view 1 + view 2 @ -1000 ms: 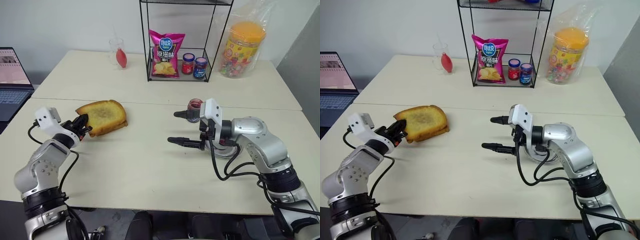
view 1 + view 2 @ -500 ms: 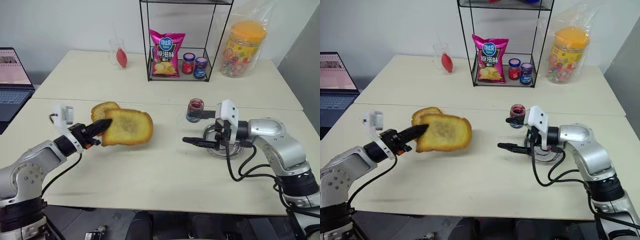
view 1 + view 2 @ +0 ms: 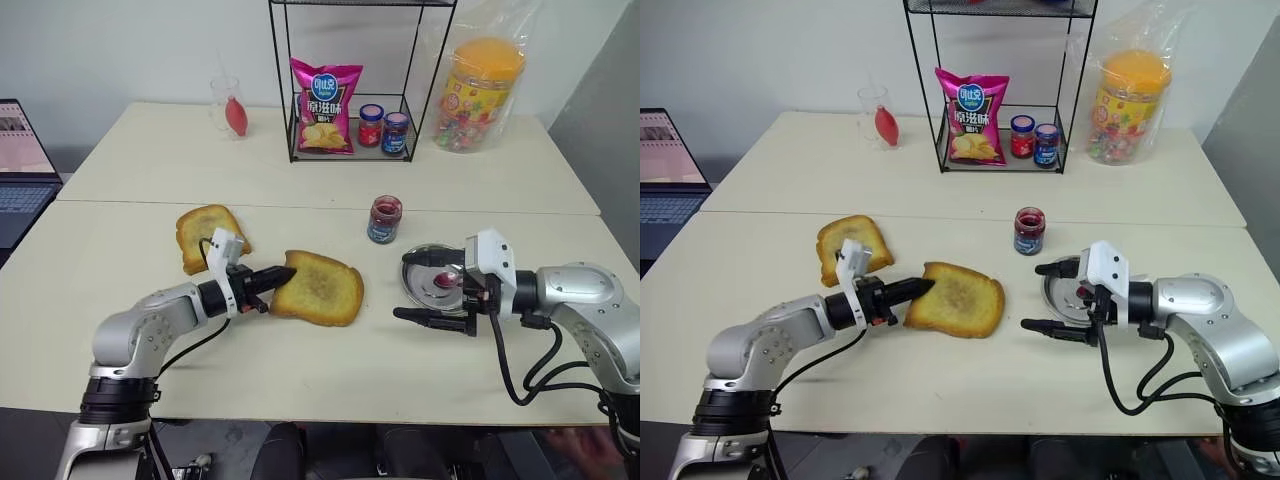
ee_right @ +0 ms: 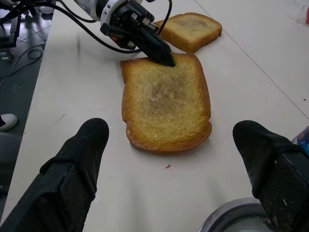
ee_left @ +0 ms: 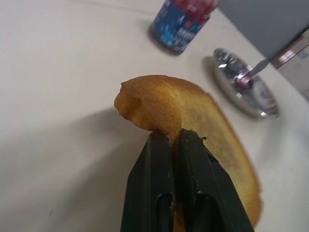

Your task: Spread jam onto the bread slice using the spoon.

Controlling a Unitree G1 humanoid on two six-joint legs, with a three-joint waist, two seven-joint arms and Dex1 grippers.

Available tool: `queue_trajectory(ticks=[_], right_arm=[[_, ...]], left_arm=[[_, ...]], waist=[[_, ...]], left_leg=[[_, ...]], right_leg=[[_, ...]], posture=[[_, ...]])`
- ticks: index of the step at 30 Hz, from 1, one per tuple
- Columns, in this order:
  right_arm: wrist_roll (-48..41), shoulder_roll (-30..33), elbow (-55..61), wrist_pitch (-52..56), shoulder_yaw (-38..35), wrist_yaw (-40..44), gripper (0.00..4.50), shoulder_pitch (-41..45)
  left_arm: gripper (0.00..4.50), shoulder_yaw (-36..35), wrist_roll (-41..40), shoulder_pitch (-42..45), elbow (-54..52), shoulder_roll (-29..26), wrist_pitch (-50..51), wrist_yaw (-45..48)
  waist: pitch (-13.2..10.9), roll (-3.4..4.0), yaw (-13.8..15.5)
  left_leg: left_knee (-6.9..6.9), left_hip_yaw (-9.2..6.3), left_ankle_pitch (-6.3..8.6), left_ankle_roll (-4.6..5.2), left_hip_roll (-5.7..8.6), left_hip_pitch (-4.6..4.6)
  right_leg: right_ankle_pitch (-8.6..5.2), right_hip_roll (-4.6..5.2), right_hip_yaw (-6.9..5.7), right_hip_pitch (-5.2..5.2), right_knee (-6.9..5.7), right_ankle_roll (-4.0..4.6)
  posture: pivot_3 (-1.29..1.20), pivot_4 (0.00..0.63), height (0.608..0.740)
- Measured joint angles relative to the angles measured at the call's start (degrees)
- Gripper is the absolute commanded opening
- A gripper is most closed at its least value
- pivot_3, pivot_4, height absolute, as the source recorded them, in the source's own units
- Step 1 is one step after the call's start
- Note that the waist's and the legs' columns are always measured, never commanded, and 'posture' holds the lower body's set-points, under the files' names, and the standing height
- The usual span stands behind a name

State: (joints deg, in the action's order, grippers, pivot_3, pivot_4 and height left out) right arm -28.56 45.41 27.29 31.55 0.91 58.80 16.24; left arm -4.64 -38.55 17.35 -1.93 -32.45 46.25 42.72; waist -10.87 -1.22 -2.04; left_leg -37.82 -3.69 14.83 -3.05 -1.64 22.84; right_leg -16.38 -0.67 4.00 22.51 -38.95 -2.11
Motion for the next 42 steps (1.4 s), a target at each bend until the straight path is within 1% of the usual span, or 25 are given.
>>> queue_trajectory(ticks=[4, 14, 16, 17, 18, 19, 22, 23, 24, 26, 31, 32, 33, 35, 36, 39, 42], right_arm=[[-1.3, 1.2, 1.2, 0.8, -0.4, 0.0, 4.50, -0.5], [-1.8, 2.9, 1.2, -0.5, -0.3, 2.5, 4.50, -1.9], [-1.6, 2.9, 1.0, -1.3, 0.0, 2.6, 4.50, -2.2], [-1.5, 2.9, 1.0, -1.4, 0.1, 2.7, 4.50, -2.3], [-1.4, 2.9, 1.0, -1.8, 0.2, 2.7, 4.50, -2.4], [-1.4, 2.9, 0.9, -2.2, 0.3, 2.8, 4.50, -2.6], [-1.3, 2.9, 0.4, -2.6, 0.3, 3.0, 4.50, -3.2], [-1.3, 2.9, 0.2, -2.7, 0.3, 3.1, 4.50, -3.4], [-1.2, 2.9, 0.0, -2.8, 0.3, 3.2, 4.50, -3.4], [-0.8, 2.9, 0.0, -3.3, 0.3, 3.4, 4.50, -3.4], [-0.1, 2.9, -0.1, -4.0, 0.3, 3.7, 4.50, -3.8], [0.2, 2.9, -0.2, -4.2, 0.3, 3.7, 4.50, -3.9], [0.3, 2.9, -0.2, -4.4, 0.3, 3.8, 4.50, -3.9], [0.4, 2.9, -0.5, -4.8, 0.3, 3.8, 4.50, -4.2], [0.4, 2.9, -0.5, -4.8, 0.3, 3.9, 4.50, -4.2], [0.4, 2.9, -0.5, -4.9, 0.3, 3.8, 4.50, -4.3], [0.3, 2.7, -0.5, -4.9, -0.3, 2.9, 4.50, -4.4]], left_arm=[[0.02, 0.1, 2.0, -0.1, 0.4, 0.4, -1.4, -1.1], [0.02, -0.5, 3.2, -1.3, 0.6, 1.3, -2.2, -2.7], [0.58, -1.5, 3.4, -1.3, 0.6, 2.4, -2.4, -4.0], [0.66, -1.5, 3.5, -1.3, 0.6, 2.6, -2.5, -4.4], [0.85, -1.6, 3.6, -1.3, 0.6, 2.8, -2.7, -4.9], [1.14, -1.9, 3.7, -1.3, 0.6, 2.9, -2.8, -5.1], [1.70, -2.3, 3.8, -1.3, 0.6, 3.0, -2.9, -5.3], [1.97, -2.3, 3.9, -1.4, 0.6, 3.0, -2.9, -5.4], [2.10, -2.3, 3.9, -1.4, 0.6, 3.0, -2.9, -5.4], [2.56, -2.4, 3.9, -1.6, 0.6, 3.0, -3.0, -5.7], [3.60, -3.2, 4.0, -3.6, -0.5, 2.9, -3.2, -6.2], [3.72, -3.4, 4.0, -4.1, -0.9, 2.7, -3.3, -6.2], [3.99, -3.5, 4.3, -4.8, -1.6, 2.4, -3.7, -6.2], [4.38, -3.5, 5.0, -6.0, -2.5, 2.0, -5.0, -6.1], [4.49, -3.5, 5.9, -6.4, -2.7, 1.8, -6.2, -6.2], [4.49, -3.3, 12.1, -8.1, -2.1, -0.3, -13.6, -7.2], [4.49, -2.9, 19.8, -9.4, -1.8, -3.5, -26.7, -6.3]], waist=[[0.0, 0.00, 0.2], [0.0, 0.00, 0.2], [0.0, 0.00, 0.2], [0.0, 0.00, 0.2], [0.0, 0.00, 0.2], [0.0, 0.00, 0.2], [0.0, 0.00, 0.2], [0.0, 0.00, 0.2], [0.0, 0.00, 0.2], [0.0, 0.00, 0.2], [0.0, 0.00, 0.2], [0.0, 0.00, 0.2], [0.0, 0.00, 0.1], [0.0, 0.00, 0.1], [0.0, 0.00, 0.1], [0.0, 0.00, 0.1], [0.0, -0.01, 0.3]], left_leg=[[-0.02, 0.00, 0.00, 0.00, 0.00, 0.00], [-0.01, 0.01, 0.00, 0.00, -0.01, 0.00], [-0.02, 0.03, 0.00, 0.00, 0.00, -0.01], [-0.03, 0.02, 0.00, 0.00, 0.00, -0.01], [-0.03, 0.02, 0.00, 0.00, 0.00, -0.01], [-0.03, 0.02, 0.00, 0.00, 0.00, -0.01], [-0.03, 0.02, 0.00, 0.00, 0.00, -0.01], [-0.03, 0.03, 0.00, 0.00, 0.00, -0.01], [-0.03, 0.03, 0.00, 0.00, 0.00, -0.01], [-0.03, 0.03, 0.00, 0.00, -0.01, -0.02], [-0.03, 0.03, 0.00, 0.00, -0.01, -0.02], [-0.03, 0.04, 0.00, 0.00, -0.01, -0.04], [-0.02, 0.04, 0.00, 0.00, -0.02, -0.05], [-0.02, 0.03, 0.00, 0.00, -0.03, -0.10], [-0.02, 0.03, 0.00, 0.00, -0.03, -0.12], [-0.02, 0.03, 0.00, 0.00, -0.05, -0.14], [-0.03, 0.05, 0.00, -0.01, -0.04, -0.08]], right_leg=[[-0.01, 0.00, 0.00, -0.01, 0.01, -0.02], [-0.02, 0.00, -0.01, -0.01, 0.01, -0.03], [-0.02, 0.01, 0.02, -0.01, 0.01, -0.04], [-0.01, 0.00, 0.01, -0.01, 0.01, -0.04], [-0.01, 0.00, 0.01, -0.01, 0.01, -0.04], [-0.01, 0.00, 0.01, -0.01, 0.01, -0.04], [-0.01, 0.00, 0.01, -0.01, 0.01, -0.04], [-0.01, 0.00, 0.01, -0.02, 0.01, -0.04], [-0.01, 0.00, 0.02, -0.01, 0.01, -0.04], [-0.01, 0.00, 0.01, -0.01, 0.01, -0.04], [-0.01, 0.00, 0.02, -0.02, 0.00, -0.03], [-0.01, 0.00, 0.04, -0.02, 0.00, -0.03], [-0.01, 0.00, 0.04, -0.02, 0.00, -0.03], [-0.01, 0.00, 0.03, -0.07, -0.01, -0.03], [-0.01, 0.00, 0.03, -0.08, -0.01, -0.03], [-0.01, -0.03, 0.05, -0.08, -0.01, -0.03], [-0.01, -0.01, 0.05, -0.08, 0.04, -0.02]], posture=[[0.00, 0.150, 0.740], [0.00, 0.150, 0.740], [0.00, 0.150, 0.740], [0.00, 0.150, 0.740], [0.00, 0.150, 0.740], [0.00, 0.150, 0.740], [0.00, 0.150, 0.740], [0.00, 0.150, 0.740], [0.00, 0.150, 0.740], [0.00, 0.150, 0.740], [0.00, 0.150, 0.740], [0.00, 0.150, 0.740], [0.00, 0.150, 0.740], [0.00, 0.150, 0.740], [0.00, 0.150, 0.740], [0.00, 0.150, 0.740], [0.00, 0.150, 0.740]])
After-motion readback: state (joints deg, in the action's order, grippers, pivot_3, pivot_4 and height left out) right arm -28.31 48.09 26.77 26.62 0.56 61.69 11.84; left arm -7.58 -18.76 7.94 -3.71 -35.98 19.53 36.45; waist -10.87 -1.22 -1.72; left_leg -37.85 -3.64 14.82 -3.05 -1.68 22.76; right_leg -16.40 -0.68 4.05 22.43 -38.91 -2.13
